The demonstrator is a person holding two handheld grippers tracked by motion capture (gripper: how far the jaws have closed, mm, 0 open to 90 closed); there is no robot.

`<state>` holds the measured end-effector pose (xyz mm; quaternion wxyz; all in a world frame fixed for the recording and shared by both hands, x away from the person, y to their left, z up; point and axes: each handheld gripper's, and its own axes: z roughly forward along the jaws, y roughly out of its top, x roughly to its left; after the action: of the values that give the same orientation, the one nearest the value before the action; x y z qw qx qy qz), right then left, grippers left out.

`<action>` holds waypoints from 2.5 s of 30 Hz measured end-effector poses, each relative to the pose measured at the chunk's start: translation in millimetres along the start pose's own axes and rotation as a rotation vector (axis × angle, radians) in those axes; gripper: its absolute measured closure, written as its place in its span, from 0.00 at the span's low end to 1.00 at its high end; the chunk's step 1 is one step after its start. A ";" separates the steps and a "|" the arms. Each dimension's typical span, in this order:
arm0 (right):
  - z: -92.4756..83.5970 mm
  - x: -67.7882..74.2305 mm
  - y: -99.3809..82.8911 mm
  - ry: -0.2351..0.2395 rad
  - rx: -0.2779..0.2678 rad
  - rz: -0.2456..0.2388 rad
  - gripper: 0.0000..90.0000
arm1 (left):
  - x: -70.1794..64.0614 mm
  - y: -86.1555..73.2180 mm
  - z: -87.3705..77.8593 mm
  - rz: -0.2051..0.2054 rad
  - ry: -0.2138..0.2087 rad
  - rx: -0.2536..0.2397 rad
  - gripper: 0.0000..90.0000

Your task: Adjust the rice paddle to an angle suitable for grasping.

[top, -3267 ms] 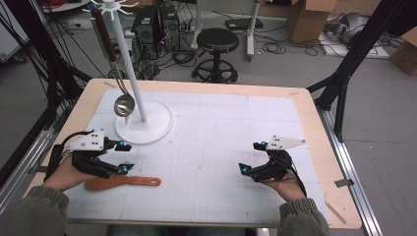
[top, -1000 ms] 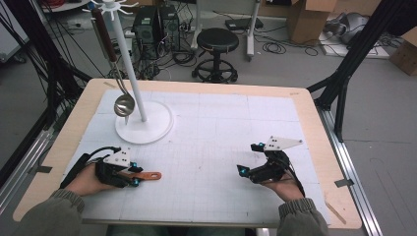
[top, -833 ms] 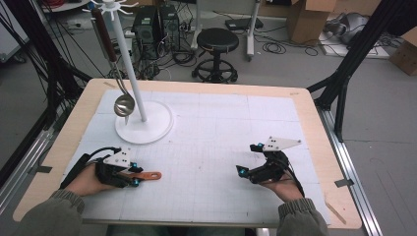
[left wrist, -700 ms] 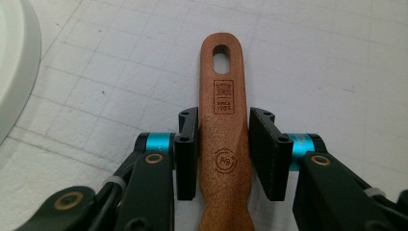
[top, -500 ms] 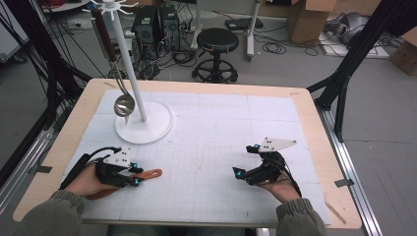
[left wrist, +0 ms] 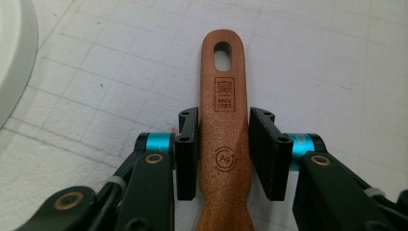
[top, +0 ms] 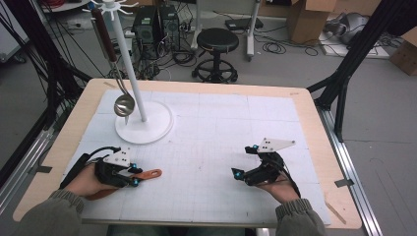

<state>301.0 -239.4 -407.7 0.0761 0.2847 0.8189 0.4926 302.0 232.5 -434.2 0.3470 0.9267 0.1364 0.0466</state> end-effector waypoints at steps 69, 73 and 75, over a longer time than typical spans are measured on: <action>76.8 49.1 55.0 0.358 -0.038 0.066 0.73 | -26.9 106.4 18.9 0.088 -0.067 -0.254 0.73; 74.4 48.9 56.3 0.368 -0.035 0.066 0.76 | -27.1 106.9 19.8 0.077 -0.087 -0.271 0.73; 73.8 48.9 56.6 0.363 -0.028 0.061 0.78 | -27.1 107.0 19.6 0.076 -0.088 -0.273 0.74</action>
<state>312.7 -136.6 -389.1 -0.0839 0.2146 0.8031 0.5494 303.2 135.2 -378.6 0.4734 0.8765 0.0785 0.0372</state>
